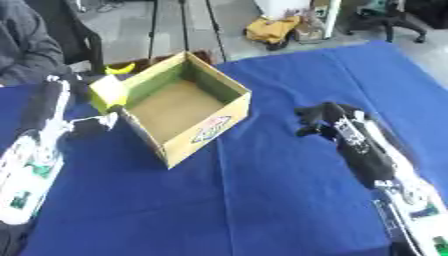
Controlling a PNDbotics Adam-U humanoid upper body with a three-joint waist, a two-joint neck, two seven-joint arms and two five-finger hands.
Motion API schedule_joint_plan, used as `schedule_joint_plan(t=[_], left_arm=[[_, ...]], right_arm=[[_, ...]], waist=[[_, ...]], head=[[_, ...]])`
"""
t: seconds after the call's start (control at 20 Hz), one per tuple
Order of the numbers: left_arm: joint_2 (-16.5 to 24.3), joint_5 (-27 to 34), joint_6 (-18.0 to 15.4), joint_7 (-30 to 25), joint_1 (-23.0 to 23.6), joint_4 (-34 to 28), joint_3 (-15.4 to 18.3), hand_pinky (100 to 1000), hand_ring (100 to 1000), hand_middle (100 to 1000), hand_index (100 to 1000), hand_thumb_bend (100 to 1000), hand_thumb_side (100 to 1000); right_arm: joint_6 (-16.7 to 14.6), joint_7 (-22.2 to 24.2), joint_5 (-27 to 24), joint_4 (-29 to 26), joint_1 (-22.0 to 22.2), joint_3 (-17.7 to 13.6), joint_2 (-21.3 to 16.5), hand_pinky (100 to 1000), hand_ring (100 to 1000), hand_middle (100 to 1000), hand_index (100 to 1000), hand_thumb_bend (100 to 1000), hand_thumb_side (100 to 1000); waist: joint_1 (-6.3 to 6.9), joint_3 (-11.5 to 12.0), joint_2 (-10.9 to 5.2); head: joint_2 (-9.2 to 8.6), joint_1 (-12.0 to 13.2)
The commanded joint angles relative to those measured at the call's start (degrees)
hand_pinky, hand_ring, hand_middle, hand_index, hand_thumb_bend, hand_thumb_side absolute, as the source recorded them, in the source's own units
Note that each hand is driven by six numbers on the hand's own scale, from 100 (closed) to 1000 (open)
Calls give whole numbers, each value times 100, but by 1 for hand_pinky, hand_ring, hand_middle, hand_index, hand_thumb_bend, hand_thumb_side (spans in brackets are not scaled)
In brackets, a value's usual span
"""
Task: Pick up objects on the table and place them in the box.
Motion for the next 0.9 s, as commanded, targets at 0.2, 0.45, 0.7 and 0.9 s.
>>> schedule_joint_plan(t=[0.2,0.45,0.7,0.9], left_arm=[[-234,-491,-261,89,-519,1071,119,492,546,470,608,100,249],[-359,-879,-455,144,-698,1603,256,521,580,513,660,175,289],[-412,-1011,-650,144,-699,1714,299,570,652,595,771,646,554],[-421,-1056,-757,168,-693,1674,310,588,688,626,779,746,652]], right_arm=[[-17,139,-60,-138,-131,103,-132,650,836,560,568,203,703],[8,230,-48,-127,-173,174,-102,650,837,560,568,199,707],[-3,255,-15,-130,-181,184,-92,651,837,559,567,197,708],[-4,265,-3,-130,-188,187,-87,651,837,559,567,208,706]], waist=[[-27,-272,-53],[-1,-473,-32],[5,-517,-6],[8,-512,6]], head=[[-157,232],[-214,351],[-193,367],[-186,368]])
